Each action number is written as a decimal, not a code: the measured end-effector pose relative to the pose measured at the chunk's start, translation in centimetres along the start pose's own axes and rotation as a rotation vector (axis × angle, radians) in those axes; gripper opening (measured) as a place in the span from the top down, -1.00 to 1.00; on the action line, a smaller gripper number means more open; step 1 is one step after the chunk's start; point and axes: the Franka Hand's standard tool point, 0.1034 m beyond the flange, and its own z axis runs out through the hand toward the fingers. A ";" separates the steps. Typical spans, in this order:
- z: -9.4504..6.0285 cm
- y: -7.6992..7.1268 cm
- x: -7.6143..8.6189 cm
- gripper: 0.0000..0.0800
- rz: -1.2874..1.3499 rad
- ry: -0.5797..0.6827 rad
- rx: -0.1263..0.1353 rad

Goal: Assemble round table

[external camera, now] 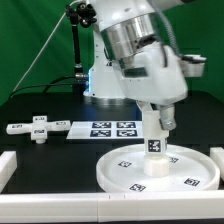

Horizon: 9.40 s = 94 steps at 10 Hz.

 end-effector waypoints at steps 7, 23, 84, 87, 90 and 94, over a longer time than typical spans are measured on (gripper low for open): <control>0.0 -0.1 0.7 -0.62 -0.665 0.039 -0.015; 0.2 -0.8 0.2 -0.62 -1.960 0.051 -0.149; 1.4 0.1 -0.2 -0.62 -1.173 0.123 -0.124; 1.5 -0.1 -0.7 -0.62 -1.569 0.102 -0.190; 1.4 0.1 -0.3 -0.62 -1.748 0.108 -0.201; 1.4 -0.1 -0.3 -0.62 -2.095 0.072 -0.256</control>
Offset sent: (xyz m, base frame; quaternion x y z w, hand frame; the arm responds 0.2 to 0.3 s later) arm 0.0000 0.0000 0.0000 0.0000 0.0000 -0.1938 0.9810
